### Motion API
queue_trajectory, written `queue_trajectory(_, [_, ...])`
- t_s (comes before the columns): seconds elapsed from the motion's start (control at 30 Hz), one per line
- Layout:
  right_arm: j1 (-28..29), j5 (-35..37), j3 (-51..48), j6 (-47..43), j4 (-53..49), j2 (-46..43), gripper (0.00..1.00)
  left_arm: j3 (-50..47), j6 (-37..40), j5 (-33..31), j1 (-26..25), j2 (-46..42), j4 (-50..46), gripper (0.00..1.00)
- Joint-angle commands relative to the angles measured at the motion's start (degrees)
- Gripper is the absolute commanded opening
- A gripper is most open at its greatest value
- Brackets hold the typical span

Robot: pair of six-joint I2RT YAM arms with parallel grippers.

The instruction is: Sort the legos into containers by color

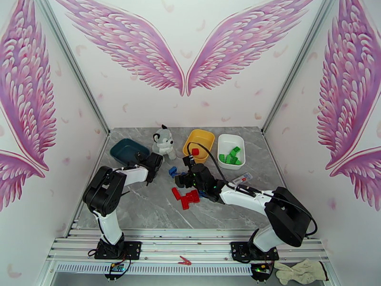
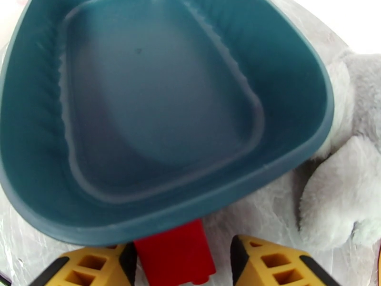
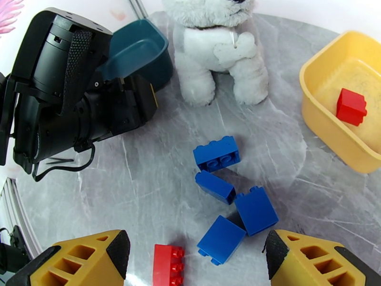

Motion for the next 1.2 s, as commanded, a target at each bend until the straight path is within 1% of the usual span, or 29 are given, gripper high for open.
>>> queue_trajectory(0.0, [0.4, 1.3, 0.9, -0.9, -0.4, 0.2, 0.81, 1.5, 0.0, -1.0, 0.3, 1.5, -1.2, 0.52])
queue_trajectory(0.1, [0.4, 1.3, 1.0, -0.9, -0.4, 0.4, 0.81, 1.6, 0.4, -0.5, 0.3, 1.7, -1.1, 0.51])
queue_trajectory(0.27, [0.3, 1.4, 1.1, -0.8, -0.4, 0.5, 0.81, 2.1, 0.8, -0.2, 0.7, 2.2, -1.1, 0.52])
queue_trajectory(0.53, [0.4, 1.6, 1.1, -0.9, -0.4, 0.5, 0.8, 2.0, 1.8, 0.3, 0.8, 1.7, -1.3, 0.4])
queue_trajectory(0.6, [0.4, 1.9, 1.1, -0.8, -0.6, 0.5, 0.8, 1.2, 1.9, 0.0, 0.3, 0.8, -1.3, 0.38])
queue_trajectory(0.7, [0.3, 3.4, 1.5, -0.5, -1.4, 0.2, 0.78, -0.2, 2.2, -1.4, -1.2, -1.2, -1.4, 0.36])
queue_trajectory(0.8, [0.4, 6.2, 2.6, 0.7, -3.5, 0.5, 0.75, -1.8, 2.6, -2.5, -3.3, -3.3, -1.7, 0.34])
queue_trajectory(0.97, [0.4, 12.8, 6.2, 4.4, -10.2, 0.9, 0.74, -3.8, 4.3, -3.6, -7.7, -6.8, -3.3, 0.3])
queue_trajectory(1.07, [0.3, 15.4, 7.4, 4.8, -12.8, 0.6, 0.74, -5.2, 5.4, -3.1, -10.4, -9.4, -4.5, 0.29])
queue_trajectory(1.17, [0.3, 18.2, 6.1, 3.7, -11.8, -0.6, 0.76, -5.8, 7.7, 0.3, -12.3, -11.6, -5.3, 0.28])
